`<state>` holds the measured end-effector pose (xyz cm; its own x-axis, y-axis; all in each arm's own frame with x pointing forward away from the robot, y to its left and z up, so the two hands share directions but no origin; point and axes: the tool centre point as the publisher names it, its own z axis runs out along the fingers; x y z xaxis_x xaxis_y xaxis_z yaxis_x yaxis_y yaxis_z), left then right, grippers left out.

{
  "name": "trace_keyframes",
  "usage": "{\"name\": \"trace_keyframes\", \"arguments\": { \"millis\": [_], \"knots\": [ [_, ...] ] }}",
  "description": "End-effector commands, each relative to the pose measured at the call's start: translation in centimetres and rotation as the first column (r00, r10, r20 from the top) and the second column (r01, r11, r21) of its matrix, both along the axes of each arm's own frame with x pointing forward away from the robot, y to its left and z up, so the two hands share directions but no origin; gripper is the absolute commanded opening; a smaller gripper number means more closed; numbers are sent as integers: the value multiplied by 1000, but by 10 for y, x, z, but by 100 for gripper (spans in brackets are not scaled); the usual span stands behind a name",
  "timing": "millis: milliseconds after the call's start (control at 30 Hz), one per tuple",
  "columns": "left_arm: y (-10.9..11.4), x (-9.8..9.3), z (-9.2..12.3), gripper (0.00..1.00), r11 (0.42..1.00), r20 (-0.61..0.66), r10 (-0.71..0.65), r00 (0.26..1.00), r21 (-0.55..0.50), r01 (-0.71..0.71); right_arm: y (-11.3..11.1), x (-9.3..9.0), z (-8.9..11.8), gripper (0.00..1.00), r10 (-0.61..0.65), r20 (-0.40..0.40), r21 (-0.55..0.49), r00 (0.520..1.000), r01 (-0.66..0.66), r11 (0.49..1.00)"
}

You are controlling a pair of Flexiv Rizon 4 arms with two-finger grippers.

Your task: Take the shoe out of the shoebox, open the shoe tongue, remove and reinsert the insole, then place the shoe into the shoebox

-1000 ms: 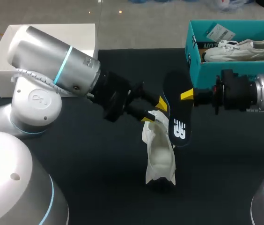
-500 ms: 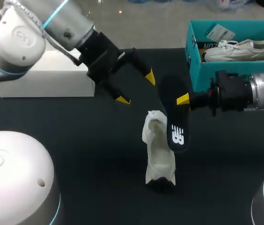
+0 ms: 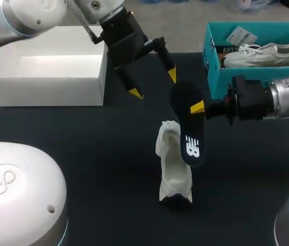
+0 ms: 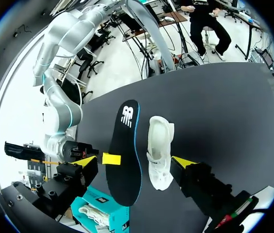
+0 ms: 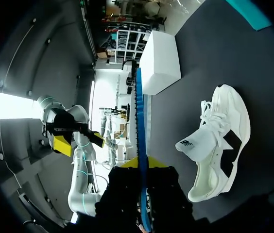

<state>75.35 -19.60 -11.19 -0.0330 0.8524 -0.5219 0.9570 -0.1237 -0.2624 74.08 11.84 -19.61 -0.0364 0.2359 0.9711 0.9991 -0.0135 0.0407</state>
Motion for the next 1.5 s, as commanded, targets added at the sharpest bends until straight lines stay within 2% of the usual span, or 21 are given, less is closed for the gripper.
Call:
{"name": "trace_keyframes", "arguments": {
  "millis": [33, 300, 500, 800, 967, 1133, 1500],
  "knots": [
    [-1, 0, 1, 100, 1000, 5, -6, 1000, 30, 6, 0, -1, -2, 0, 0, -5, 12, 1000, 0, 1000],
    [-1, 0, 1, 100, 1000, 5, -6, 1000, 30, 6, 5, -3, 0, 0, 11, -2, 23, 1000, -11, 1000],
    [-4, 5, 0, 100, 965, 86, -35, 996, 264, 11, 6, -6, -1, 0, 21, -7, 19, 1000, -21, 1000],
    [-13, 13, 10, 100, 911, 208, -60, 976, 411, -32, 21, -4, -5, 0, 38, -13, 12, 999, -38, 999],
    [-20, 20, 16, 100, 891, 247, -51, 968, 450, -68, 27, -4, -7, 0, 38, -17, 21, 999, -38, 999],
    [-23, 23, 12, 100, 904, 230, -21, 973, 421, -80, 28, -5, -10, 0, 31, -21, 29, 999, -30, 999],
    [-22, 18, 13, 100, 894, 237, -17, 971, 439, -92, 26, -6, -11, 0, -15, -23, 41, 1000, 16, 999]
  ]
}}
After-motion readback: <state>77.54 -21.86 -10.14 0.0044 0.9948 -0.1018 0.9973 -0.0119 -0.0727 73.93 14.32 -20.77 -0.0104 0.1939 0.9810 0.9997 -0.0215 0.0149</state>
